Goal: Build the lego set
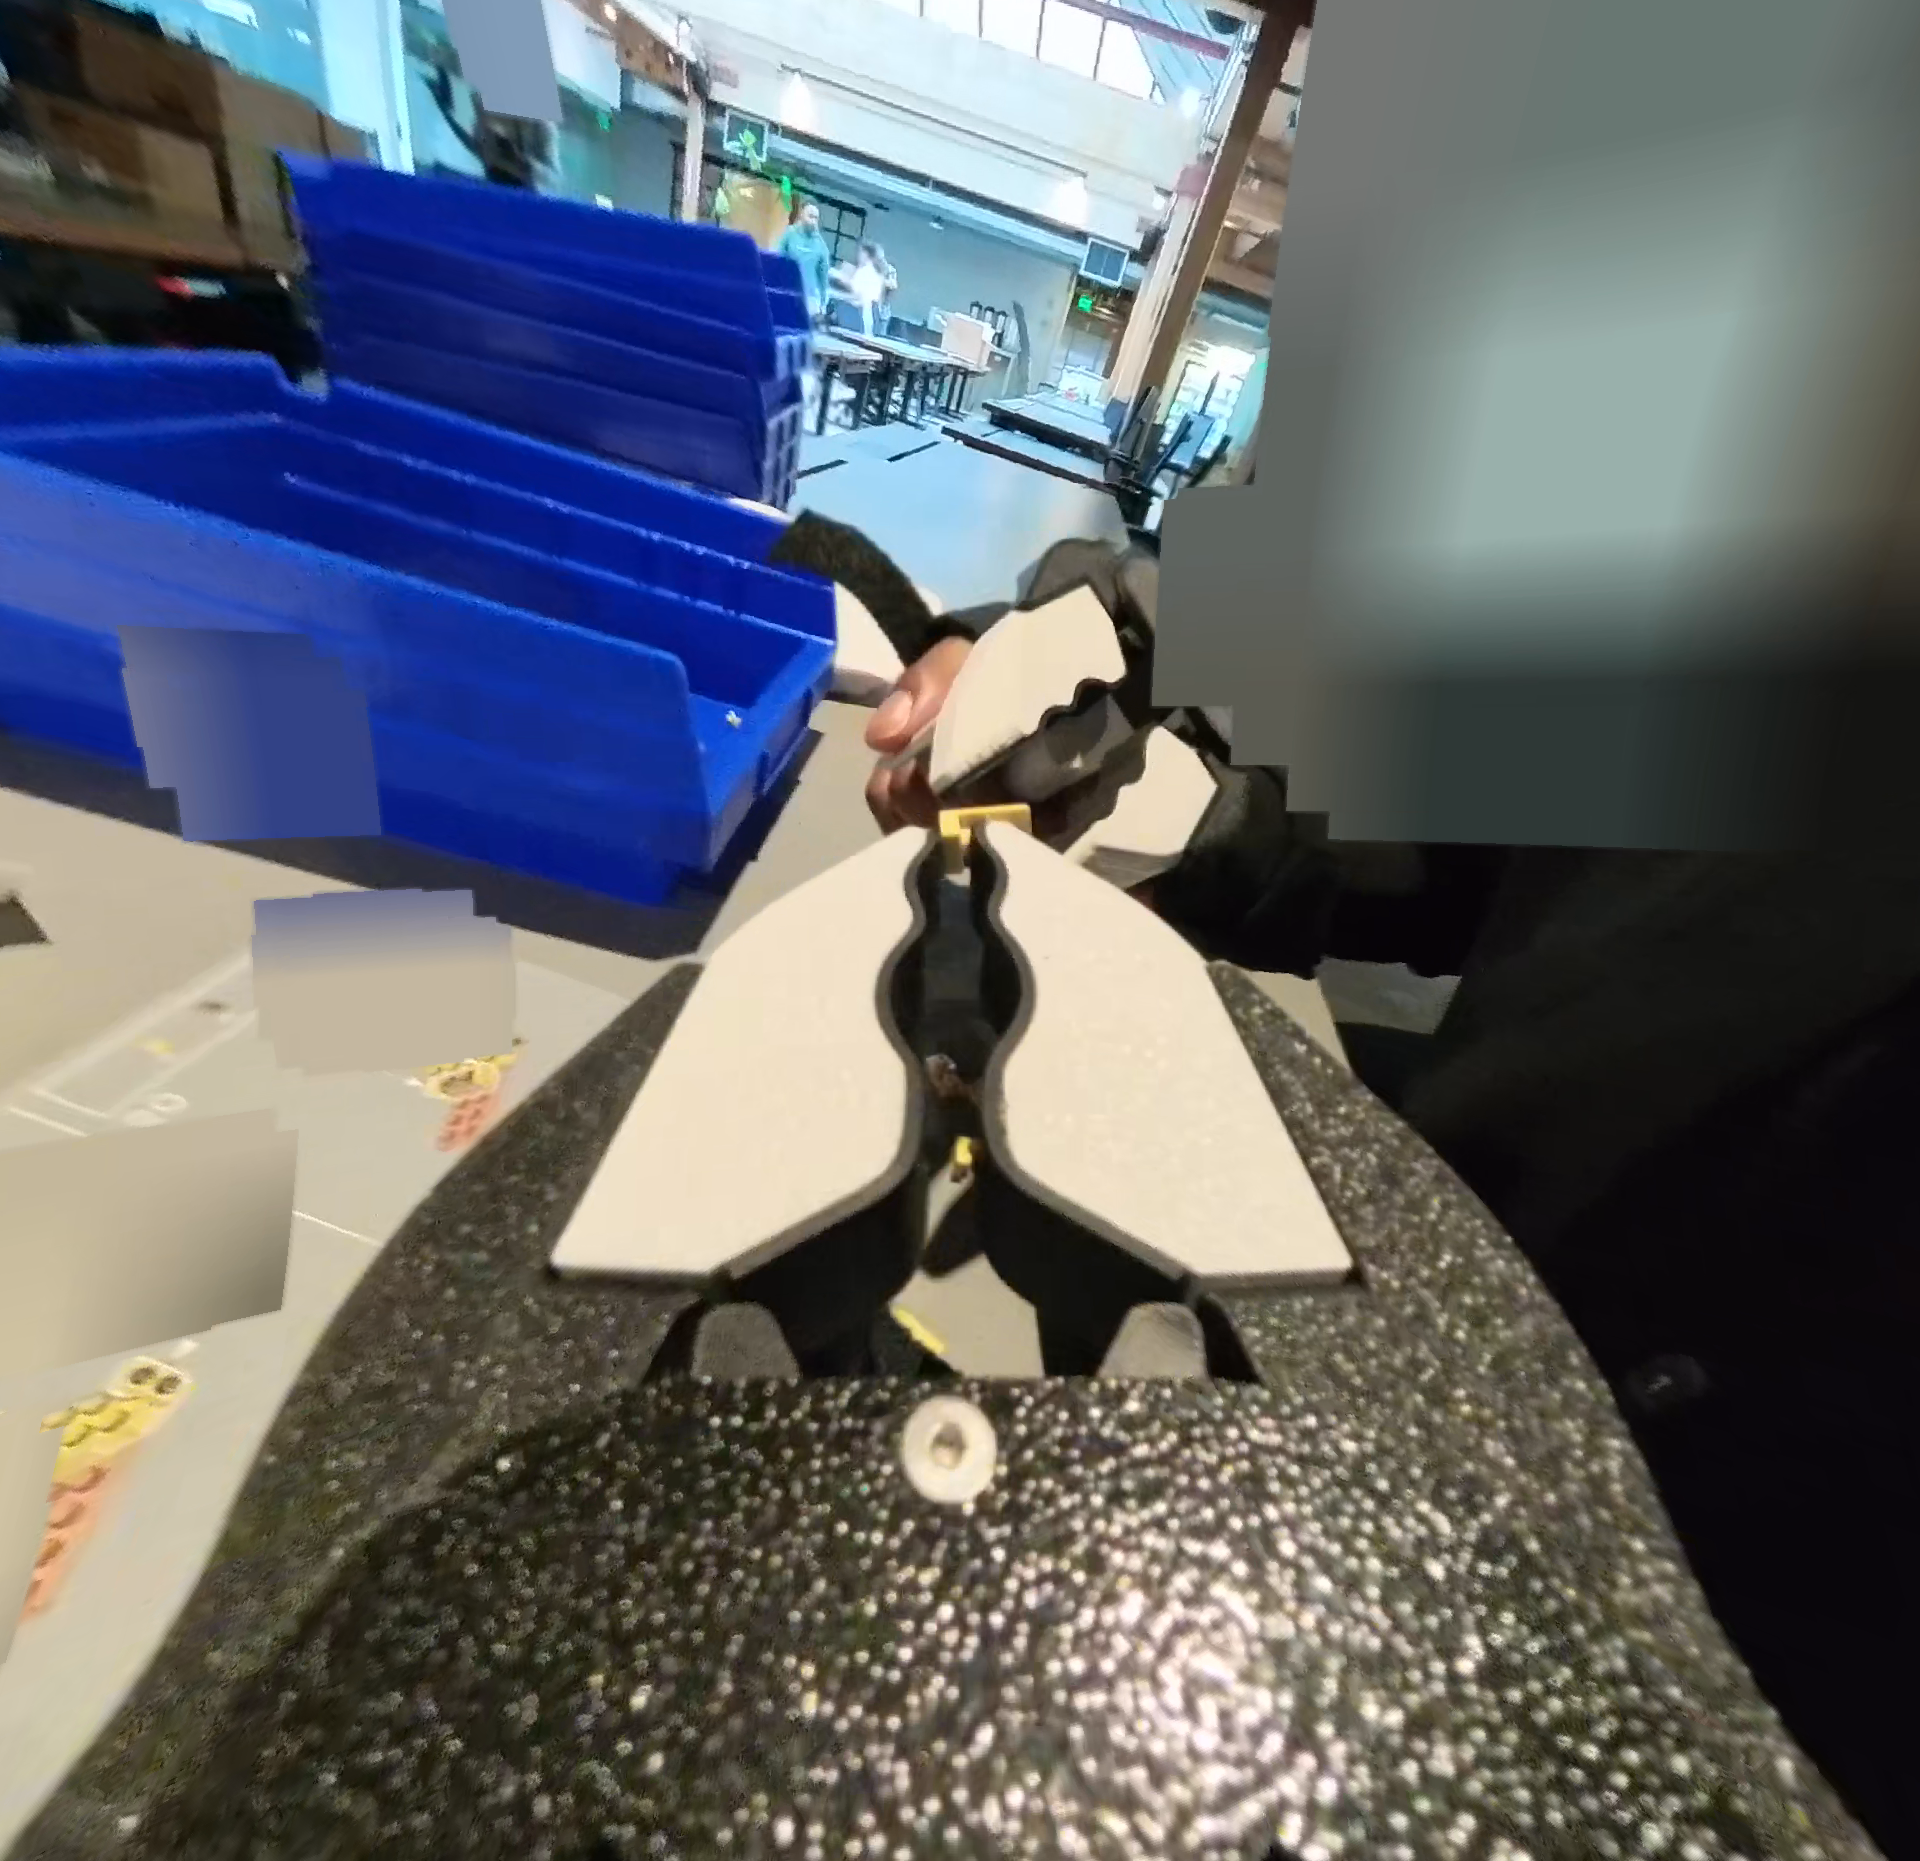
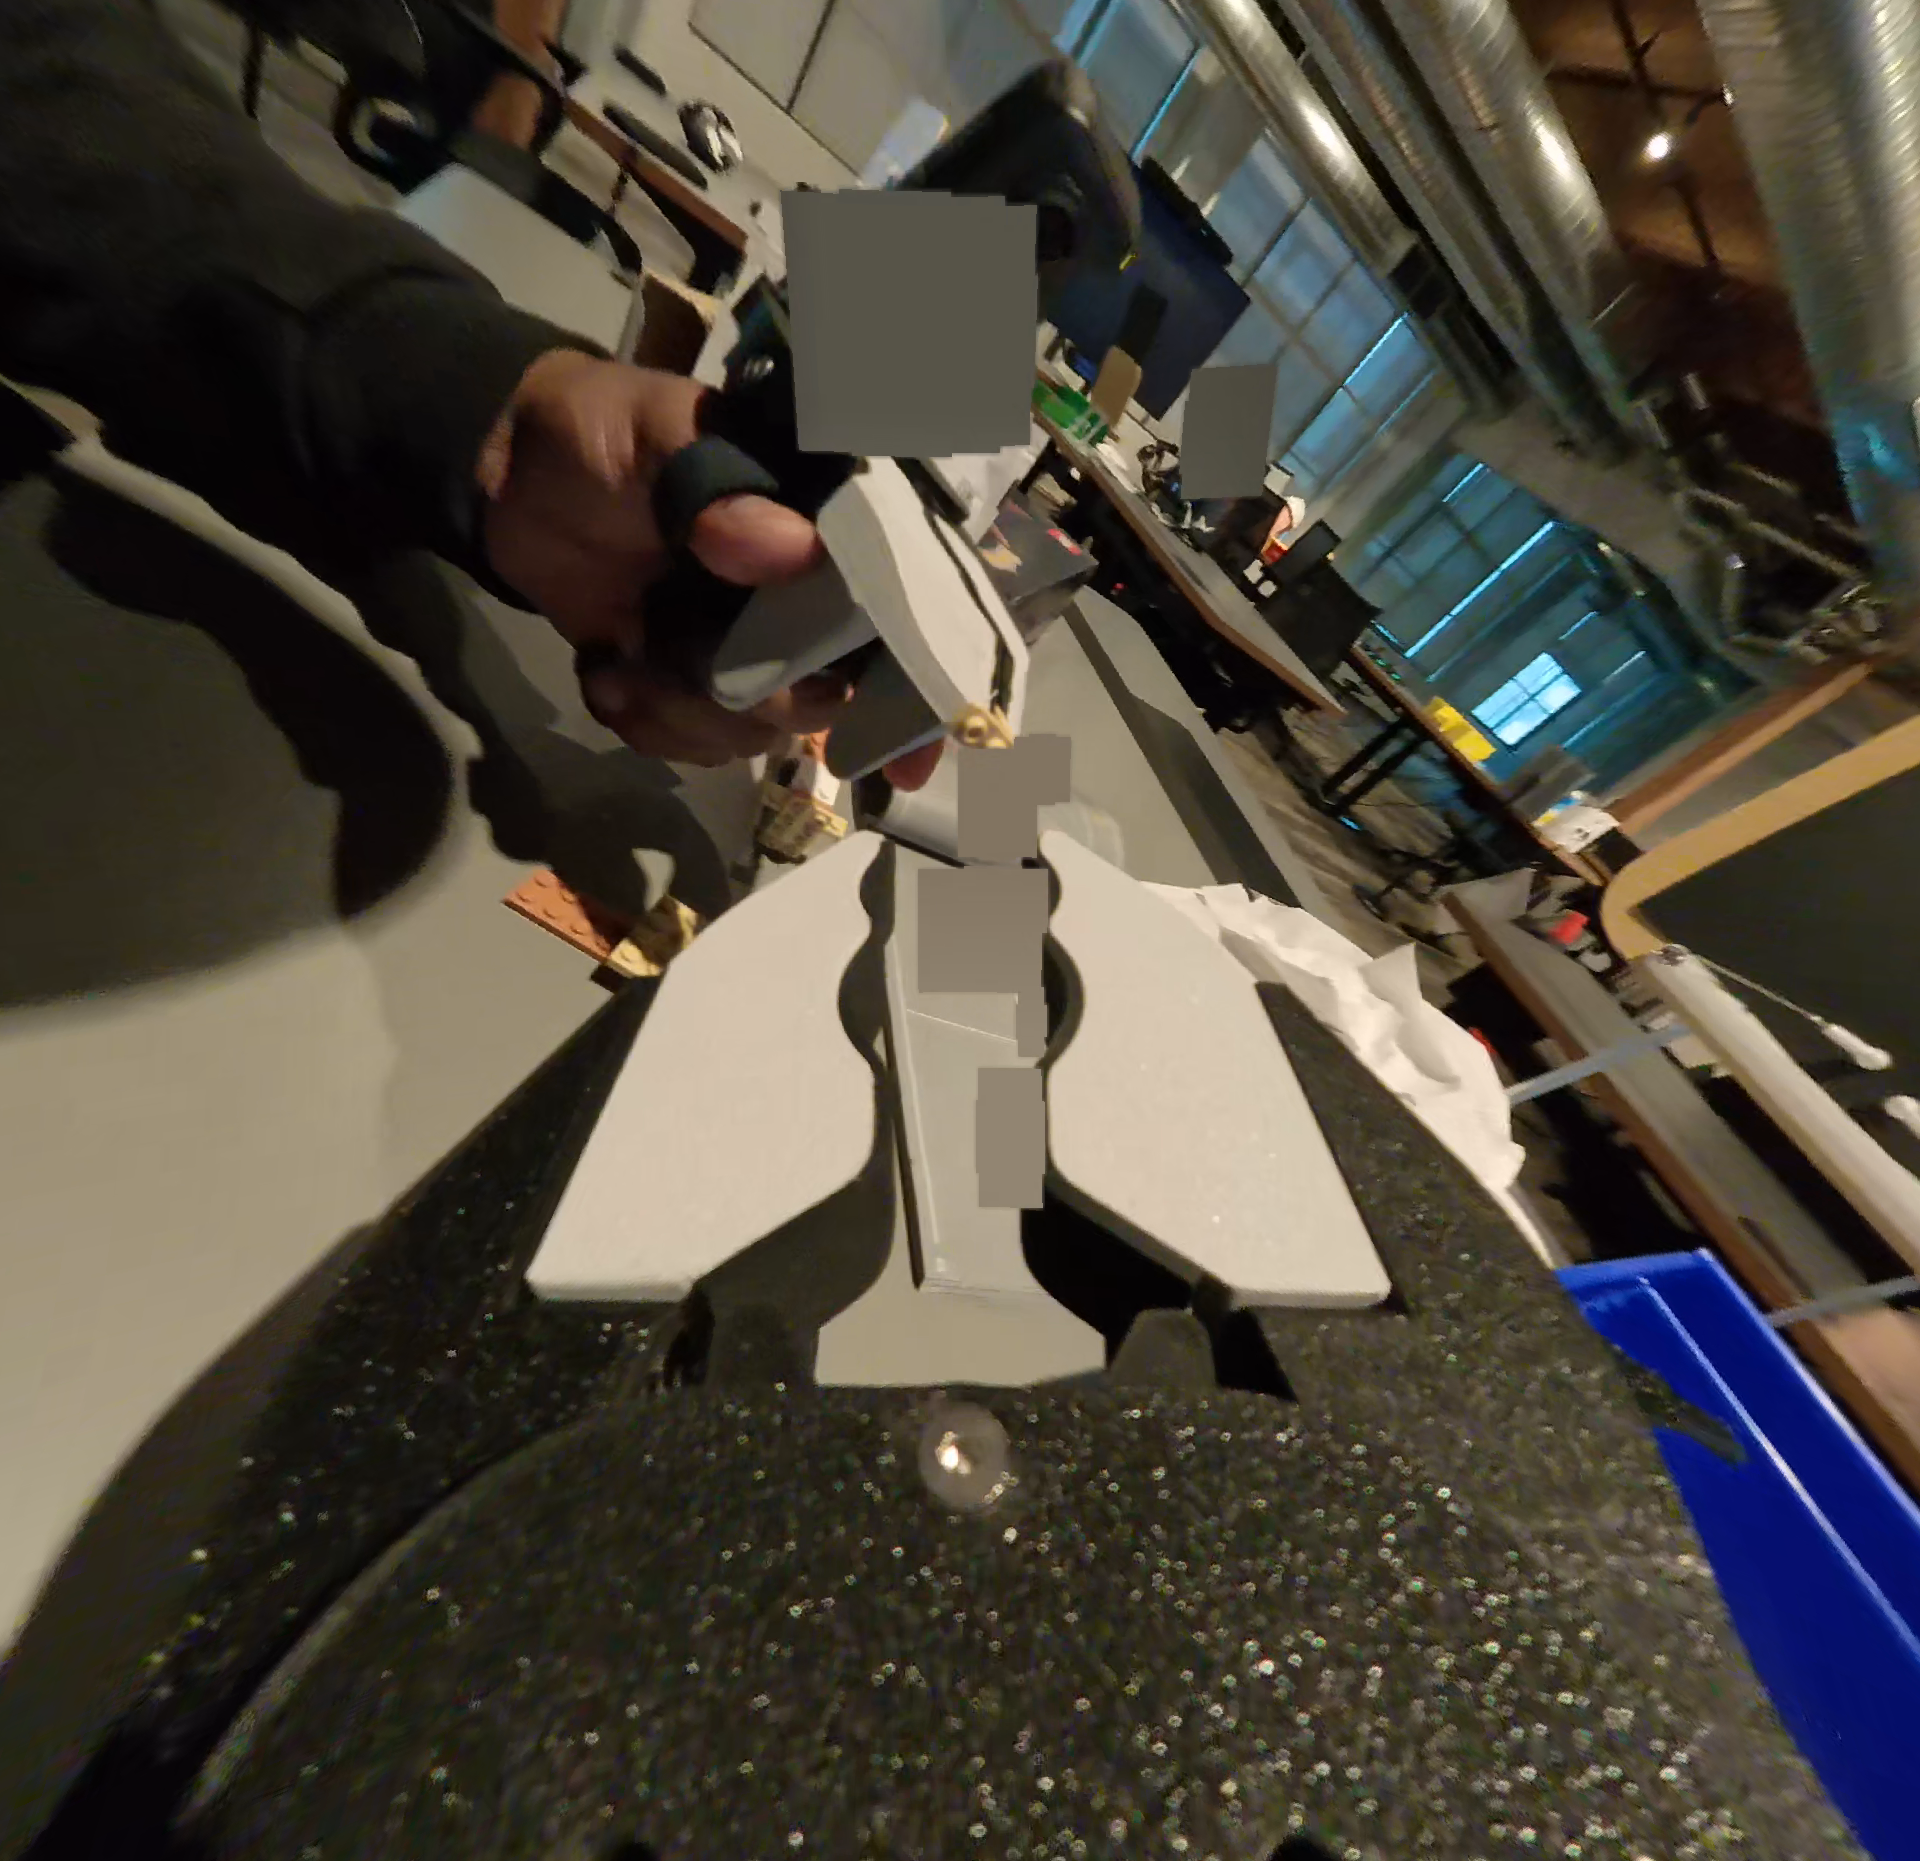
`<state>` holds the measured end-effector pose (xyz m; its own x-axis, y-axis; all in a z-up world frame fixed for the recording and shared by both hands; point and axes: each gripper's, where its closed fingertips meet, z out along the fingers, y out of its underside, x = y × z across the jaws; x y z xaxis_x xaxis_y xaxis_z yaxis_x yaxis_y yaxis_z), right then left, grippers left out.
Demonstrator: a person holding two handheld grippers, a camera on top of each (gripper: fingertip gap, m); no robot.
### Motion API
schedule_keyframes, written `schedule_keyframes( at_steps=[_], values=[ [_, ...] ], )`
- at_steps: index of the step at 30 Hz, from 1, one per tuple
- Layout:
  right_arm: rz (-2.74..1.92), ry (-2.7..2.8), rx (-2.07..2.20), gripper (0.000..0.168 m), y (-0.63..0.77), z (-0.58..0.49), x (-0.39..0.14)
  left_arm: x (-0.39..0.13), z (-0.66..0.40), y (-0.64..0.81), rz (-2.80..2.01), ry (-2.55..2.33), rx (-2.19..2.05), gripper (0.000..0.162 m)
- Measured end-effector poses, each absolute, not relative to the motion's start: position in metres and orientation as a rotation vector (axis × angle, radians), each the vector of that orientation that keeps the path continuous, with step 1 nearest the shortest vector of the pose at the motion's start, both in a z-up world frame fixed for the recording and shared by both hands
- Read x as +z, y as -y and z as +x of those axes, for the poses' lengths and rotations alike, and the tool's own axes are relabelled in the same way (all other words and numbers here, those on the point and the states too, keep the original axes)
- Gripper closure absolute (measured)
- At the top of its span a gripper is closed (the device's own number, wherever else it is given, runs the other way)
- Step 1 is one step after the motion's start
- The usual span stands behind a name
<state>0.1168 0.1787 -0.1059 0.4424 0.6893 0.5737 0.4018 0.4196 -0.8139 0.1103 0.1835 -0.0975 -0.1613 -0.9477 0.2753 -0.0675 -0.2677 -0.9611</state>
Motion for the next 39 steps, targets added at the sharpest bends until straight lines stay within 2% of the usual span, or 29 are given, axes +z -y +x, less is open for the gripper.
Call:
schedule_keyframes(
  at_steps=[14,29,39],
  values=[
    [-1.171,1.234,0.143,0.146,-0.177,0.107,-0.115,-0.117,0.117,-0.174,-1.551,-1.241,-1.687,0.158],
    [-1.152,1.243,0.135,0.159,-0.173,0.103,-0.115,-0.123,0.118,-0.172,-1.57,-1.292,-1.63,0.158],
    [-1.153,1.242,0.129,0.159,-0.173,0.103,-0.114,-0.122,0.118,-0.173,-1.567,-1.29,-1.637,0.158]
  ],
)
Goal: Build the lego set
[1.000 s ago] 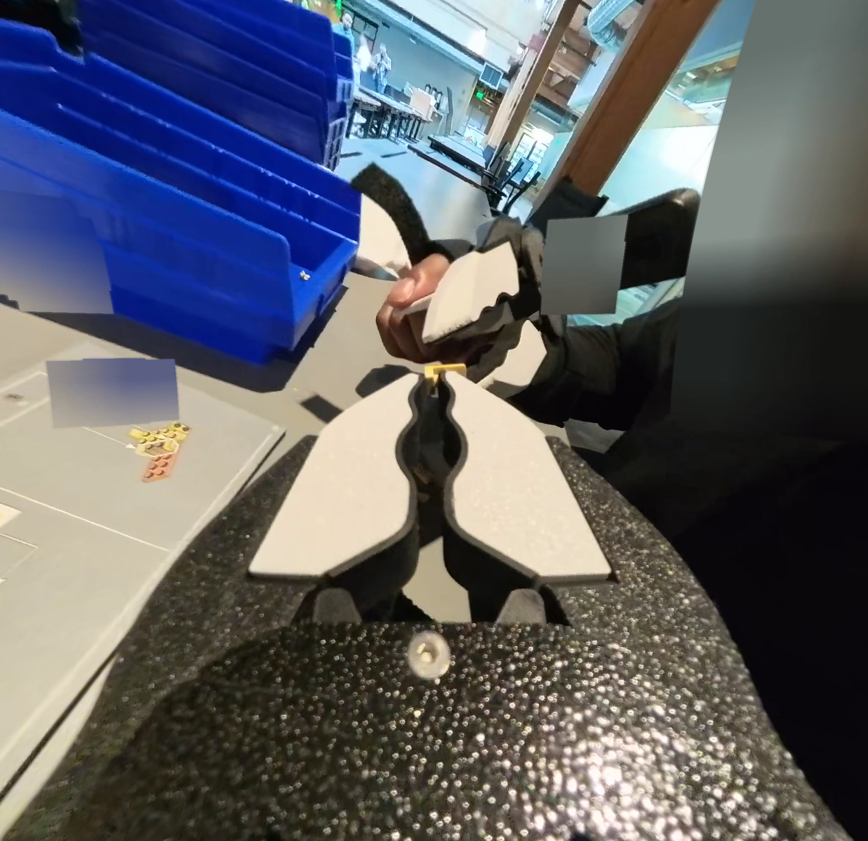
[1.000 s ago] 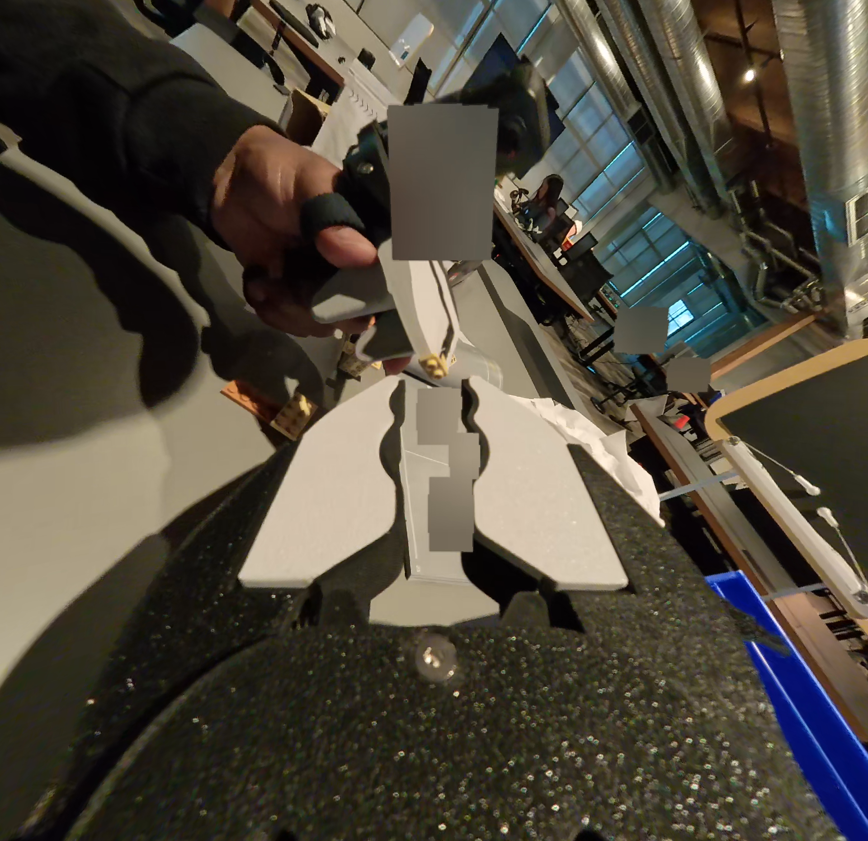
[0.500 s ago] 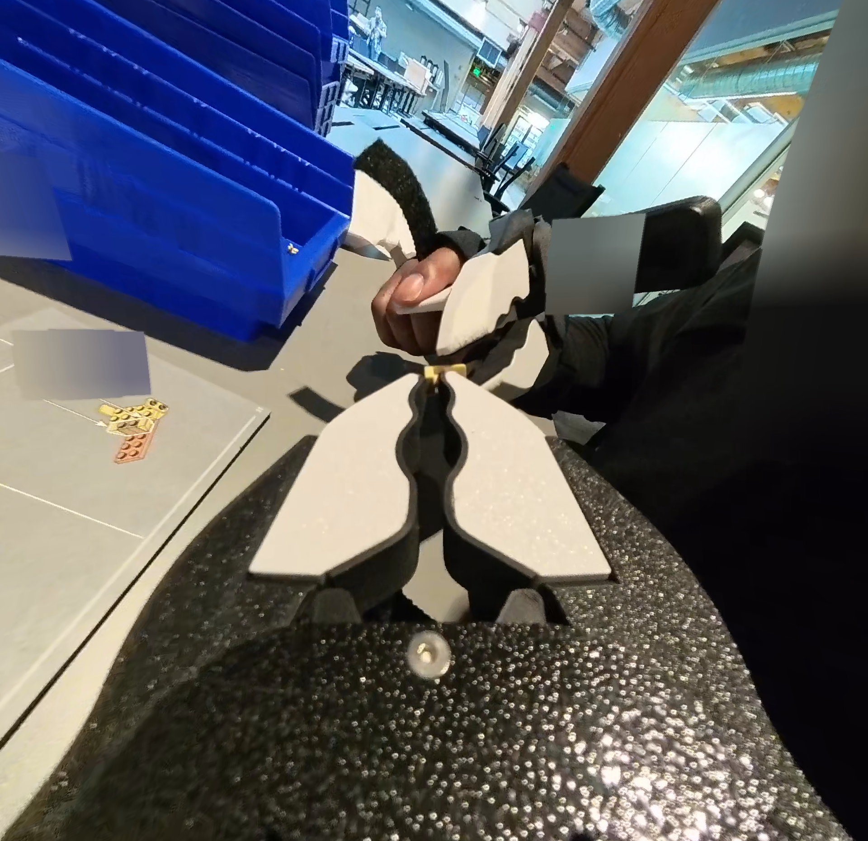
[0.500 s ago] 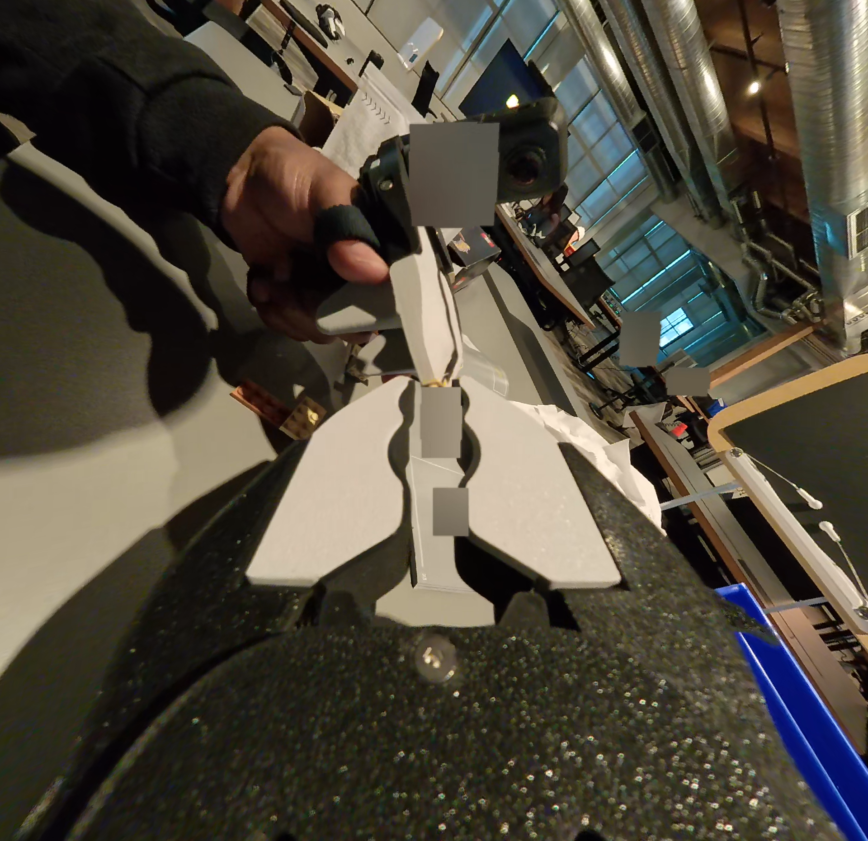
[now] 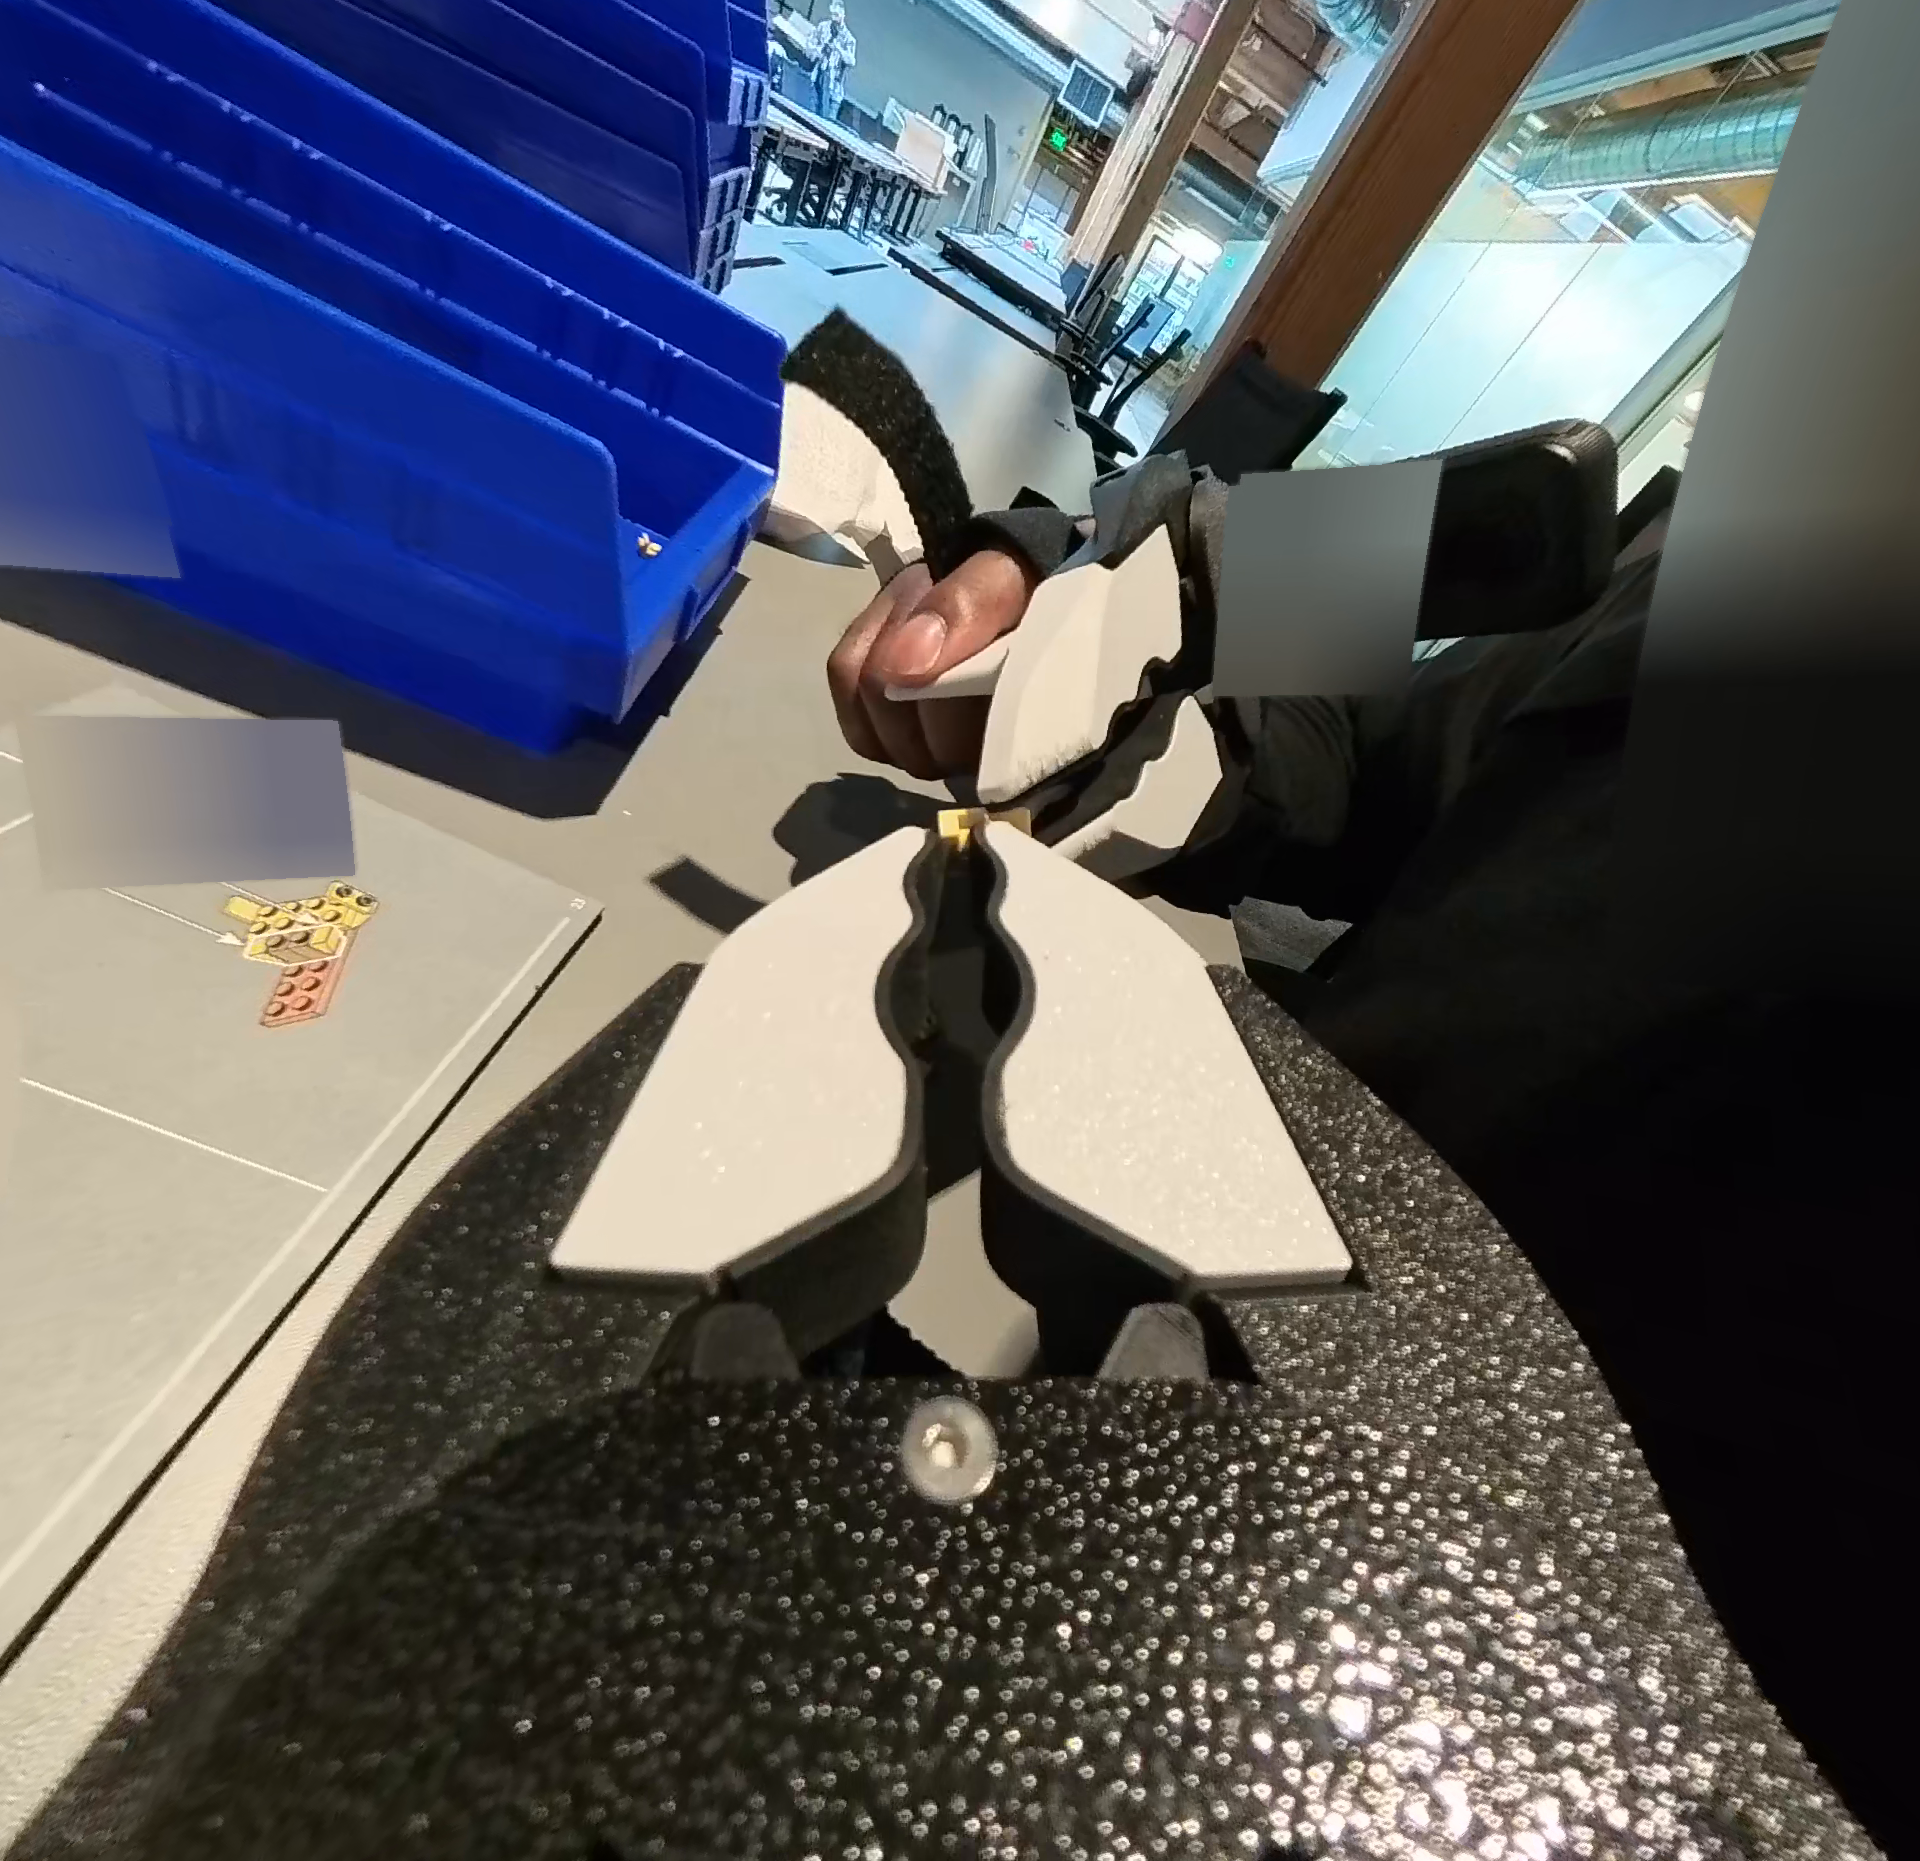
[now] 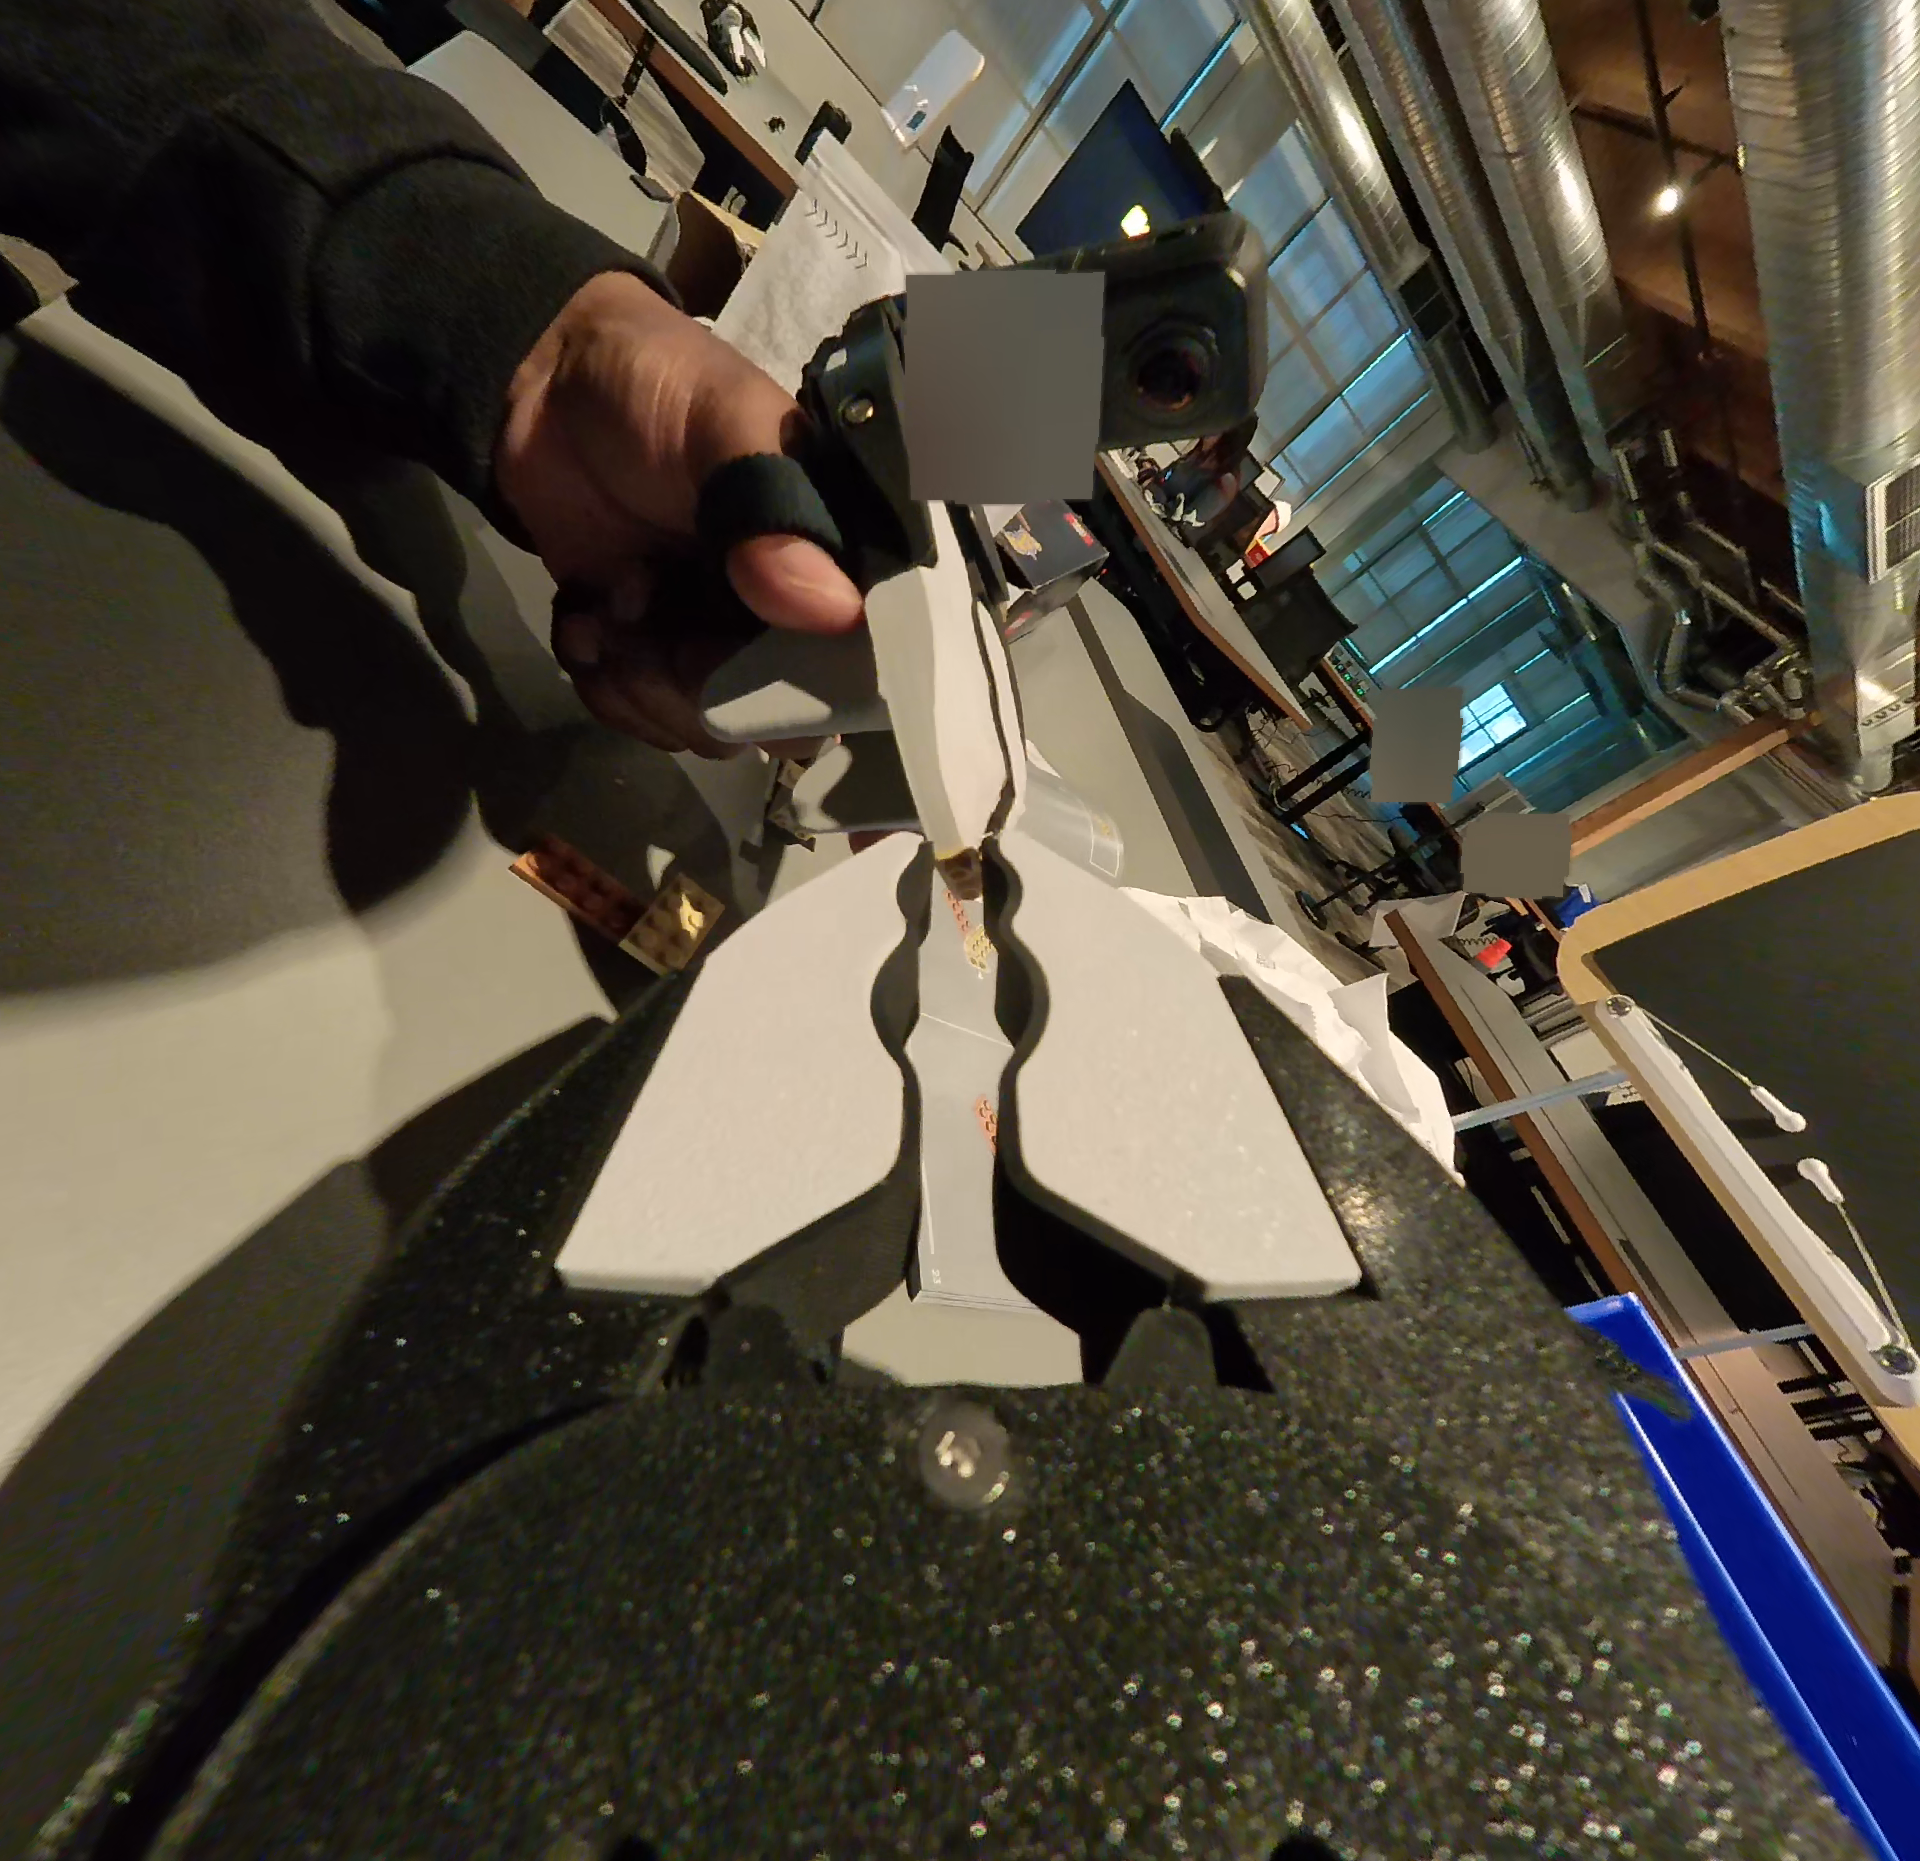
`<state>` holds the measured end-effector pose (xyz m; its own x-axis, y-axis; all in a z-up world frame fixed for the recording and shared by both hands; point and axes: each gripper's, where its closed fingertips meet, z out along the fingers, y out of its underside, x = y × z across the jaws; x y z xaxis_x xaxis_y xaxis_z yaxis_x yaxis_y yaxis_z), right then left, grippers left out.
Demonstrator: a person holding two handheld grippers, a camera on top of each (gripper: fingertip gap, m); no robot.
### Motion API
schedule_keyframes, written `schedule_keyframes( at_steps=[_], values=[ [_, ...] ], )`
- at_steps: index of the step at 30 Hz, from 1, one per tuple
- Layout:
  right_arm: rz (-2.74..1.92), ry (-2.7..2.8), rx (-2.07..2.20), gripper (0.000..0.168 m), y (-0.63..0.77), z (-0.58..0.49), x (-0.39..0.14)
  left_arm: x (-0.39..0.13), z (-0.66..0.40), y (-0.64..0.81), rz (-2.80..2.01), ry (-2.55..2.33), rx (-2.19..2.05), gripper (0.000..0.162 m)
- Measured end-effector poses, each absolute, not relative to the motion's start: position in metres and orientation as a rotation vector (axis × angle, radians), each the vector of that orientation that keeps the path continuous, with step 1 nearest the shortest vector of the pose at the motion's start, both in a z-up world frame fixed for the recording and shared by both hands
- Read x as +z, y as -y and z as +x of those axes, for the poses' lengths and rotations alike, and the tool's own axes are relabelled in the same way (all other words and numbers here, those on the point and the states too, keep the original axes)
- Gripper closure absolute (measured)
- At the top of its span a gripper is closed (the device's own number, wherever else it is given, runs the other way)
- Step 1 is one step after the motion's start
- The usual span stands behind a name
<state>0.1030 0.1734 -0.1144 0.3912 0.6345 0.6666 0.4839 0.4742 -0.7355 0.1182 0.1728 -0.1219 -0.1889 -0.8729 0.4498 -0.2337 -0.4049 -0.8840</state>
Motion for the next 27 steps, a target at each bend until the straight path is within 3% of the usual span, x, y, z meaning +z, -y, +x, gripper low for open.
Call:
schedule_keyframes(
  at_steps=[11,17,27],
  values=[
    [-1.163,1.226,0.147,0.16,-0.175,0.107,-0.111,-0.115,0.117,-0.177,-1.518,-1.275,-1.618,0.157],
    [-1.205,1.266,0.266,0.16,-0.172,0.12,-0.114,-0.105,0.111,-0.189,-1.484,-1.23,-1.561,0.148],
    [-1.283,1.315,0.561,0.16,-0.162,0.136,-0.124,-0.17,0.122,-0.152,-1.54,-1.811,-0.911,0.136]
  ],
)
